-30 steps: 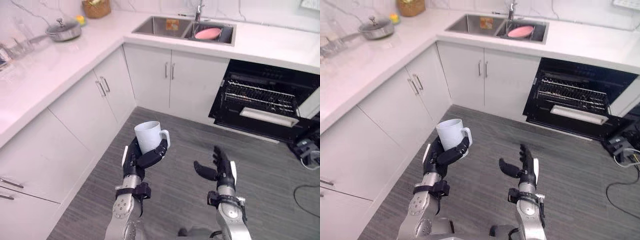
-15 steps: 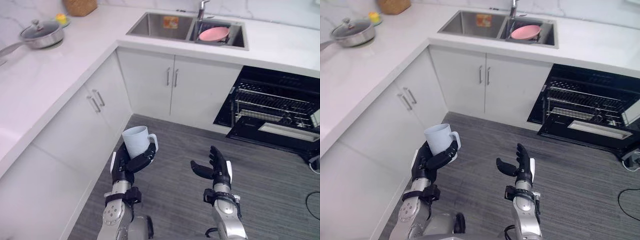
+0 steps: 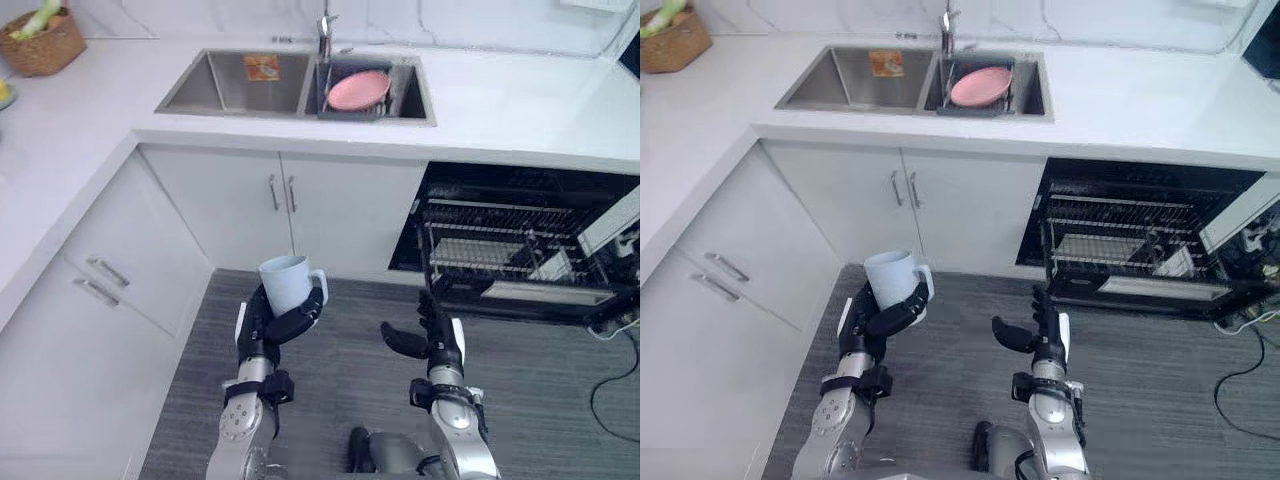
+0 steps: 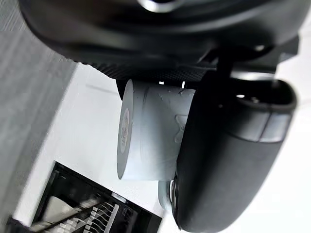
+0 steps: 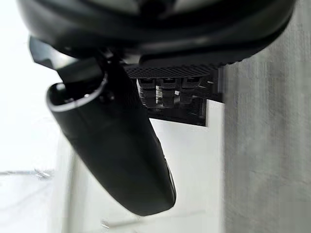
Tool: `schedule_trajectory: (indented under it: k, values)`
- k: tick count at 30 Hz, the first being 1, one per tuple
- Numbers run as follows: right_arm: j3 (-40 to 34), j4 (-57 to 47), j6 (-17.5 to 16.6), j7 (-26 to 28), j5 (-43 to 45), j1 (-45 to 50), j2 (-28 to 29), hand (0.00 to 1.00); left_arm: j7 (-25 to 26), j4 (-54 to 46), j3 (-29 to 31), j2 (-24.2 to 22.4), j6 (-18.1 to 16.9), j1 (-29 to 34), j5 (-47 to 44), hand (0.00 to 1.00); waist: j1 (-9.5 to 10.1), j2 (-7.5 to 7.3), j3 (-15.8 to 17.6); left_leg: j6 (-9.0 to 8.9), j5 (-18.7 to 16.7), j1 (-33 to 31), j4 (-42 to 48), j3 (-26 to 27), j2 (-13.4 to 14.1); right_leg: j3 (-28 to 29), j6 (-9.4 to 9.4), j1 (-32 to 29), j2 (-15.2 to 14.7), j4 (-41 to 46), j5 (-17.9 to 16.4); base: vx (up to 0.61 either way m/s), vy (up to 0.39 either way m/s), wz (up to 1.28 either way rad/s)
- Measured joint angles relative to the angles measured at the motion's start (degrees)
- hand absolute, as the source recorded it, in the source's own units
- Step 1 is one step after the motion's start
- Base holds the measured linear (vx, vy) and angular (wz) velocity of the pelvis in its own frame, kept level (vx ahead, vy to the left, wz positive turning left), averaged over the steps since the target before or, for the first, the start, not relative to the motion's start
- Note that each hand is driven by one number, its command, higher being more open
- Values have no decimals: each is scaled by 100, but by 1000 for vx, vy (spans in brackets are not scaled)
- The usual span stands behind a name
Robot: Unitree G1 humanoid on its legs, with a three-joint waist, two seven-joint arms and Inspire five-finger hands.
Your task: Walk over to the sink, pick up the cup, carry it to the dishwasher, place the cup inside the dishwasher, then close the dishwasher door
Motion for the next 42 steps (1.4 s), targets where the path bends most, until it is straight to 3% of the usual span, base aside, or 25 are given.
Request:
schedule_trajectory:
  k: [1,3,6,7,8,9,10,11,12,15,18,19,20,22,24,25,29,31,34,35,36,38,39,40,42]
  values:
    - [22,-241,-23,-26,0,-10,15,90,-50,-153,10,0,-8,39,0,30,11,13,3,29,-120,-453,382,-5,40,83,27,207,16,-197,-65,265,50,-41]
    - [45,-489,-80,-67,0,-21,11,90,-86,-326,13,-1,-28,75,-1,30,96,2,7,158,-383,-918,141,23,31,269,14,377,17,-274,-192,245,93,-48]
    - [39,-598,-90,-144,1,-31,5,90,-77,-371,71,-8,-58,162,-1,30,256,-3,8,233,-596,-1146,-1381,-200,-275,641,194,609,-72,-234,-422,273,213,-58]
    - [38,-598,-89,-174,1,-36,2,90,-73,-372,100,-9,-58,173,-1,30,287,-5,7,198,-569,-1192,-2033,-415,-489,783,353,629,-156,-130,-545,305,308,-53]
    - [36,-597,-90,-184,1,-46,-3,90,-68,-373,142,-14,-58,175,-1,30,299,54,-25,109,-238,-1143,-2776,-743,-712,958,543,587,-212,48,-707,306,327,-69]
    - [41,-567,-87,-185,3,-52,-10,90,-58,-369,152,-15,-57,189,0,30,324,56,-33,159,141,-1028,-2867,-763,-803,1102,620,572,-243,154,-809,316,347,-62]
    - [78,-490,-40,-178,5,-44,89,90,-6,-357,269,39,-52,191,-1,30,300,-162,-88,266,61,-944,-2879,-543,-931,1309,679,588,-427,147,-883,330,329,-43]
    - [103,-499,-40,-177,4,-43,122,90,38,-372,302,33,-53,179,-1,30,280,-213,-104,309,5,-950,-2812,-472,-956,1389,686,587,-479,105,-878,395,363,-49]
    - [161,-543,-40,-158,5,-85,185,90,102,-383,332,34,-53,165,-1,30,295,-264,-130,558,-187,-943,-2612,-271,-988,1526,773,657,-592,-37,-827,360,313,-47]
    - [251,-735,-44,-84,5,-83,233,90,107,-436,324,42,-52,202,0,30,328,-281,-138,791,-349,-696,-2576,-28,-1050,1713,861,691,-714,46,-779,218,184,-64]
    - [263,-931,-105,5,6,-63,245,90,105,-652,275,87,-57,193,1,30,309,-318,-141,658,-561,-244,-3007,307,-1021,1643,1136,120,-790,1177,-790,131,82,-84]
    - [252,-940,-112,32,9,-64,266,90,106,-731,224,158,-58,183,1,30,289,-384,-139,682,-575,-65,-3151,487,-1007,1447,1407,-316,-878,1981,-644,62,6,-62]
    - [242,-936,-112,56,14,-17,257,90,107,-757,132,229,-57,185,2,30,179,-378,-124,736,-606,143,-3253,519,-968,1141,1461,-551,-973,2482,-575,119,-20,-48]
    - [247,-934,-126,103,58,-16,245,90,107,-783,45,242,-69,165,2,30,40,-384,-131,777,-727,339,-3316,586,-866,660,1146,-808,-1109,2576,-784,139,-89,-26]
    - [263,-940,-185,177,117,-45,245,90,107,-780,18,246,-86,106,2,30,-3,-447,-170,629,-803,417,-3285,685,-718,189,901,-1121,-1160,2254,-889,158,-155,-30]
    - [298,-968,-235,233,132,-42,246,90,107,-776,14,253,-103,77,2,30,-25,-528,-210,434,-882,392,-3138,697,-675,-46,687,-1188,-1161,1641,-649,241,-230,-8]
    - [155,-1062,-261,247,324,-11,76,90,97,-468,-210,17,-82,-111,110,30,-83,-244,-238,176,-859,535,-3328,262,-505,-310,555,-937,-883,1304,-619,225,-163,7]
    - [149,-1147,-261,244,336,43,76,90,43,-470,-237,11,-82,-147,127,30,-106,-152,-206,89,-798,570,-3107,134,-368,-406,539,-652,-749,1104,-628,196,-111,6]
    - [269,-1764,-275,285,372,408,80,90,55,-481,-156,5,-83,-132,125,30,-21,-54,-140,13,-366,56,-1407,-13,-57,-399,536,11,-587,604,-625,148,-31,-5]
    - [290,-1889,-318,294,407,478,73,90,55,-500,-104,4,-85,-98,125,30,4,-85,-130,-11,-357,-53,-1136,-46,-3,-401,536,110,-587,512,-620,126,61,-7]
    - [290,-2059,-387,293,490,500,72,90,56,-564,-92,6,-88,-51,123,30,13,-45,-159,-11,-597,-181,-1068,-118,-3,-379,556,235,-584,408,-608,139,123,-13]
    - [256,-2161,-523,291,562,425,71,90,49,-634,-74,7,-115,-46,123,30,83,-23,-185,142,-865,-384,-1614,-187,-94,-280,623,268,-596,307,-570,123,153,-25]
    - [245,-2157,-541,300,579,369,68,90,48,-634,-77,6,-126,-56,123,30,148,-7,-197,169,-730,-458,-2497,-353,-238,-188,714,246,-608,276,-534,82,160,-34]
    - [244,-2110,-556,325,594,366,71,90,47,-622,-70,33,-129,-56,123,30,170,-5,-224,22,-523,-442,-2750,-394,-295,-116,745,225,-635,285,-532,106,220,-35]
    - [262,-1994,-538,464,795,441,210,90,87,-585,26,51,-122,-48,124,30,132,-304,-318,132,-367,-316,-3075,-238,-593,123,925,245,-806,-5,-432,134,180,-5]
